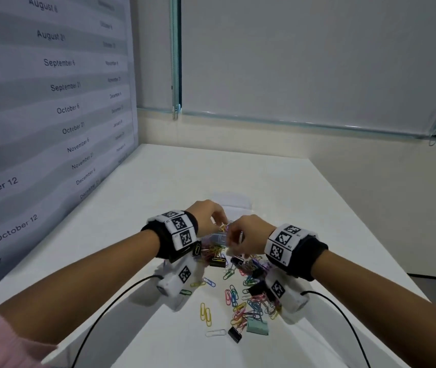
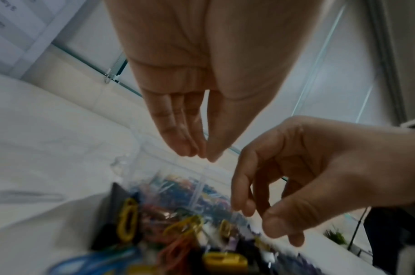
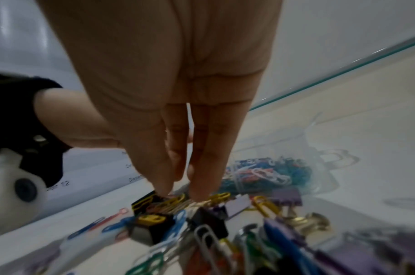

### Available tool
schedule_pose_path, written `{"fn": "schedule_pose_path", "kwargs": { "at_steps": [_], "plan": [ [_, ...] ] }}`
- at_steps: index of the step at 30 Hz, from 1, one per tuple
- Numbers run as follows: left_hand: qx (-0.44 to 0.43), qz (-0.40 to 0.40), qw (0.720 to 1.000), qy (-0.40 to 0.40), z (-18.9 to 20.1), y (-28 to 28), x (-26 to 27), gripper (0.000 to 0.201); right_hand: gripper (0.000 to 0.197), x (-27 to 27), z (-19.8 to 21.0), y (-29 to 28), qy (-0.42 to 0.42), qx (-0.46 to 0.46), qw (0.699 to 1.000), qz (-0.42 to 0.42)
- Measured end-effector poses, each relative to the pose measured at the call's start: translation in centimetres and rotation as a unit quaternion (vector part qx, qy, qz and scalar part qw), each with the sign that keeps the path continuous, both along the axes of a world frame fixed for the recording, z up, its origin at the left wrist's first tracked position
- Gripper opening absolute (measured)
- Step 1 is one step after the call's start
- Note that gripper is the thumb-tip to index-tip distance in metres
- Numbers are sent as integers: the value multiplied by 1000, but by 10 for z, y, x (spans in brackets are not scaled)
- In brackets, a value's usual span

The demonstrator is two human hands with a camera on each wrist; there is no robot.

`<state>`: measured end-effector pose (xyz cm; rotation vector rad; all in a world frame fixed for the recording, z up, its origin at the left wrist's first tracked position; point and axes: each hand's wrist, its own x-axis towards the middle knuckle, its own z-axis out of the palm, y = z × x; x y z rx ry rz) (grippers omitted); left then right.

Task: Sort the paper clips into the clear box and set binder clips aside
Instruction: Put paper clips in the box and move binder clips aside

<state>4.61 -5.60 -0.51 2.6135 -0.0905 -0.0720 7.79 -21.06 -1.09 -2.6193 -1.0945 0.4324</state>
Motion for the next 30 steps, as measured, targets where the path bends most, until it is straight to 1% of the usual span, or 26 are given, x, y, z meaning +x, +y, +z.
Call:
{"fn": "schedule_pose_path", "kwargs": {
  "at_steps": [3, 5, 7, 13, 14, 16, 18, 21, 25, 27, 30],
  "plan": [
    [53, -29, 998, 28, -7, 12, -17, 17, 23, -6, -5, 10, -14, -30, 999, 33],
    [97, -35, 993, 50, -12, 22, -28, 19, 27, -9, -9, 16, -1, -46, 998, 49],
    [123, -27, 990, 70, -16, 32, -36, 21, 28, -10, -13, 22, -1, -58, 996, 62],
    [167, 6, 981, 96, -17, 64, -45, 33, 10, -12, -12, 29, -26, -68, 993, 87],
    [169, 9, 980, 107, -18, 67, -45, 37, 7, -12, -12, 30, -32, -74, 992, 93],
    [164, 9, 978, 132, -21, 73, -46, 44, 7, -12, -11, 30, -39, -83, 991, 99],
    [154, 0, 977, 145, -25, 76, -48, 44, 9, -14, -10, 28, -44, -75, 992, 97],
    [128, -6, 982, 139, -30, 77, -54, 36, 7, -18, -8, 23, -42, -68, 992, 97],
    [108, -6, 988, 112, -37, 77, -67, 20, 6, -27, -8, 22, -7, -75, 989, 128],
    [108, -5, 988, 111, -39, 77, -74, 9, 7, -32, -11, 29, -20, -58, 989, 133],
    [126, -9, 982, 143, -39, 74, -81, 18, 13, -41, -12, 46, -30, -37, 989, 143]
  ]
}}
